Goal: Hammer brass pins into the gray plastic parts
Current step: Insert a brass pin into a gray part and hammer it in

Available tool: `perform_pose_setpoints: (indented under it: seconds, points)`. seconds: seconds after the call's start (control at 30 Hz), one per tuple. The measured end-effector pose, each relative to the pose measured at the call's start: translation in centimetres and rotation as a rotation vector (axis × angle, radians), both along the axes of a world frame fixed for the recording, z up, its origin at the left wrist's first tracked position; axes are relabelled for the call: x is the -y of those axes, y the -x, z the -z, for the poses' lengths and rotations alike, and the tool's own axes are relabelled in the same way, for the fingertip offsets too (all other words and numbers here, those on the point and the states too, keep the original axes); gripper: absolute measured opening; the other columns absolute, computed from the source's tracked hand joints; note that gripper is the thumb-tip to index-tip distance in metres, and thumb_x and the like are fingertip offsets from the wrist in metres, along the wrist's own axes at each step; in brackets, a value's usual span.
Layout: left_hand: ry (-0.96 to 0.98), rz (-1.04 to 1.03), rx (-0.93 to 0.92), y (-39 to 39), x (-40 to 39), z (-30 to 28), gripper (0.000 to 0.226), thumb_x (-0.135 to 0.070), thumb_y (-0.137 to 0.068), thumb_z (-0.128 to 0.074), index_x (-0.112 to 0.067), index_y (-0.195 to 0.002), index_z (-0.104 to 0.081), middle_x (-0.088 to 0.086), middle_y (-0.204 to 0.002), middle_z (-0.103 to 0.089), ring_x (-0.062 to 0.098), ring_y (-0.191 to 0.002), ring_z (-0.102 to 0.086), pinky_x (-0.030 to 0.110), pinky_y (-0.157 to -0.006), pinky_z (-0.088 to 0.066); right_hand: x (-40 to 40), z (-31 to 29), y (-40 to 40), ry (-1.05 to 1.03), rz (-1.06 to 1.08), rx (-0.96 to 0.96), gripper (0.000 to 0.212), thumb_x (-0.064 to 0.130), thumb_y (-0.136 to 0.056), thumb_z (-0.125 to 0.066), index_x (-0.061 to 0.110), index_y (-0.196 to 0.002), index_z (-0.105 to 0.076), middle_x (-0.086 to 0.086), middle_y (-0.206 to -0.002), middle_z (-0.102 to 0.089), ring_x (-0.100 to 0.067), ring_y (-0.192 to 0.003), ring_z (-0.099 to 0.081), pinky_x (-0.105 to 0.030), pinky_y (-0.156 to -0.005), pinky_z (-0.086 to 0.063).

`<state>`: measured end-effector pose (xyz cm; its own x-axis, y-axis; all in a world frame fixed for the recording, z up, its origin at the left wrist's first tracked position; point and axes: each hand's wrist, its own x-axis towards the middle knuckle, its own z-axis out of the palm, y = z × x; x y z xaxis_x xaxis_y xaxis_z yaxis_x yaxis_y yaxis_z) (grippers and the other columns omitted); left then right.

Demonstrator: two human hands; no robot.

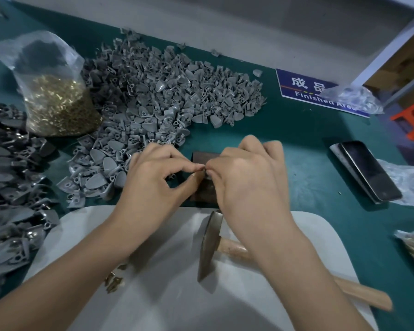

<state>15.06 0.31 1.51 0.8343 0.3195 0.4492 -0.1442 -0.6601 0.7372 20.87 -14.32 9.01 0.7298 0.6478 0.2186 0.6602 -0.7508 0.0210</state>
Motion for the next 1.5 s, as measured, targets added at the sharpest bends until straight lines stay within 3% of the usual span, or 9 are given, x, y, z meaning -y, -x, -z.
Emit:
perform_pose_setpoints:
  seconds: [0.13,0.33,0.6,0.8,0.93,1.13,1.3,1.4,1.5]
  points:
    - [-0.088,-0.026,0.002,0.1,0.0,-0.2,0.014,-0.036,-0.086,-0.074,-0.032,-0.098,-0.08,-0.015,-0.086,-0.063,0.012,-0.089,-0.053,0.042,-0.082,-0.038,0.4,0.8,0.0,-0.092,-0.011,-0.002,0.017,0.028,-0.092,-0.063,0.029,-0.077,-0.071,0.011,-0.075,-0.06,-0.016,-0.082,-0.038,-0.035,-0.077,-0.025]
    - [-0.193,-0.09,-0.015,0.4,0.4,-0.4,0.011,-0.042,-0.091,-0.07,-0.041,-0.102,-0.074,-0.02,-0.096,-0.062,0.006,-0.096,-0.052,0.032,-0.084,-0.027,1.6,2.6,-1.5,-0.401,-0.036,-0.298,0.013,0.027,-0.094,-0.07,0.035,-0.091,-0.079,0.015,-0.074,-0.059,-0.018,-0.081,-0.048,-0.044,-0.078,-0.045]
    - [-0.176,-0.107,-0.043,0.5,0.6,-0.4,0.009,-0.038,-0.09,-0.074,-0.04,-0.098,-0.075,-0.02,-0.093,-0.064,0.006,-0.095,-0.051,0.032,-0.084,-0.025,1.5,2.8,-1.9,-0.397,-0.043,-0.293,0.013,0.029,-0.092,-0.071,0.038,-0.091,-0.08,0.015,-0.071,-0.061,-0.019,-0.083,-0.049,-0.039,-0.077,-0.042]
    - [-0.18,-0.098,-0.046,0.2,0.3,-0.2,0.009,-0.04,-0.09,-0.074,-0.039,-0.099,-0.076,-0.019,-0.093,-0.066,0.008,-0.096,-0.052,0.031,-0.085,-0.025,1.6,3.2,-1.4,-0.506,-0.065,-0.26,0.013,0.019,-0.088,-0.076,0.029,-0.085,-0.082,0.01,-0.069,-0.066,-0.018,-0.073,-0.048,-0.02,-0.065,-0.03]
    - [-0.149,-0.078,-0.068,0.4,0.5,-0.5,0.01,-0.041,-0.089,-0.074,-0.039,-0.099,-0.077,-0.019,-0.093,-0.065,0.009,-0.098,-0.051,0.037,-0.087,-0.031,1.8,2.8,-1.9,-0.478,-0.066,-0.331,0.014,0.022,-0.089,-0.076,0.035,-0.088,-0.082,0.015,-0.064,-0.058,-0.012,-0.072,-0.047,-0.011,-0.067,-0.035]
    - [-0.145,-0.06,-0.087,0.6,0.3,-1.0,0.012,-0.041,-0.089,-0.072,-0.038,-0.099,-0.077,-0.019,-0.094,-0.065,0.009,-0.101,-0.05,0.041,-0.091,-0.035,1.9,2.9,-2.0,-0.496,-0.032,-0.394,0.013,0.026,-0.09,-0.077,0.035,-0.097,-0.082,0.013,-0.082,-0.072,-0.014,-0.087,-0.06,-0.038,-0.076,-0.051]
    - [-0.168,-0.043,-0.087,0.7,0.2,-1.1,0.015,-0.039,-0.091,-0.072,-0.032,-0.103,-0.077,-0.017,-0.097,-0.064,0.009,-0.1,-0.046,0.04,-0.09,-0.037,5.2,3.8,0.5,-0.829,-0.028,-0.385,0.022,0.017,-0.093,-0.076,0.017,-0.115,-0.079,0.006,-0.09,-0.063,-0.003,-0.081,-0.059,-0.011,-0.074,-0.041]
    - [-0.169,-0.041,-0.096,0.7,0.2,-0.9,0.014,-0.039,-0.091,-0.072,-0.033,-0.102,-0.077,-0.017,-0.097,-0.064,0.009,-0.101,-0.046,0.043,-0.092,-0.037,9.6,4.9,3.3,-0.691,-0.017,-0.318,0.02,0.034,-0.096,-0.07,0.025,-0.11,-0.08,0.013,-0.099,-0.063,-0.008,-0.092,-0.06,-0.013,-0.079,-0.042]
    - [-0.166,-0.032,-0.084,0.6,0.2,-1.0,0.012,-0.037,-0.09,-0.073,-0.033,-0.1,-0.077,-0.015,-0.096,-0.062,0.011,-0.101,-0.046,0.042,-0.092,-0.038,12.2,6.1,6.1,-0.403,-0.057,-0.26,0.027,0.041,-0.095,-0.069,0.023,-0.114,-0.076,0.01,-0.107,-0.061,-0.016,-0.099,-0.055,-0.033,-0.086,-0.049]
